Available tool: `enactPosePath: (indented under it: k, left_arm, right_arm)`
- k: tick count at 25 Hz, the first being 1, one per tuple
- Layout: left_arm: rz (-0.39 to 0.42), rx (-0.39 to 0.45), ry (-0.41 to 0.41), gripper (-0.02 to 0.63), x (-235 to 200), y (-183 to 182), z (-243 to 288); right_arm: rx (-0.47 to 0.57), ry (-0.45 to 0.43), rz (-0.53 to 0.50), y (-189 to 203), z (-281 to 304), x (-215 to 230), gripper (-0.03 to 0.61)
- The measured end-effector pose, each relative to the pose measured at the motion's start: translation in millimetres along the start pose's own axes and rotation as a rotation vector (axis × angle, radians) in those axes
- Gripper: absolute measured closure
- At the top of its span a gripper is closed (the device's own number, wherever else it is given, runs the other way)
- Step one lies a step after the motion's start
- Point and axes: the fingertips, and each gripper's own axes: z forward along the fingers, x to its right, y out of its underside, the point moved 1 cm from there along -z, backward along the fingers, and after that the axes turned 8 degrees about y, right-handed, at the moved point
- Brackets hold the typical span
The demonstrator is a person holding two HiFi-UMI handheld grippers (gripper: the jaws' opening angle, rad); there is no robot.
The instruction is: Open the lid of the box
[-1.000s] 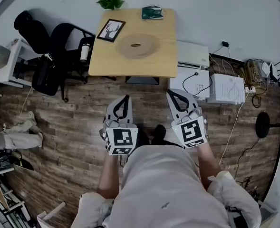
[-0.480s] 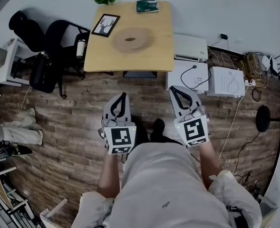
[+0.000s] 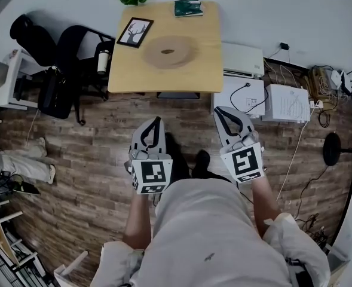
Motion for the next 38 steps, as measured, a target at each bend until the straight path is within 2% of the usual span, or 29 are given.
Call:
enactPosePath:
  k: [13, 25, 32, 38]
  left_arm:
    - [0.006, 0.032, 0.036, 0.606, -84.6, 2.5, 26.6]
    - [-0.012, 0.057, 0.067, 0.606, -163.6, 16.8, 48.9]
    - [-0.012, 0.066, 0.134, 0.606, -192.8, 33.0, 62.6]
    - [-0.016, 0.079, 0.194, 0.606, -202.2, 42.1, 73.3]
  right_arm:
    - [-0.03, 0.001, -0.03, -41.5, 77.3, -18.4, 0.562]
    - [-0.048, 0.002, 0.006, -75.7, 148.2, -37.9, 0.538]
    - [-0.08, 0.003, 0.033, -83.2, 182.8, -62.8, 0.523]
    - [-0.143, -0.002, 0.031, -72.5, 200.5, -81.6, 0.502]
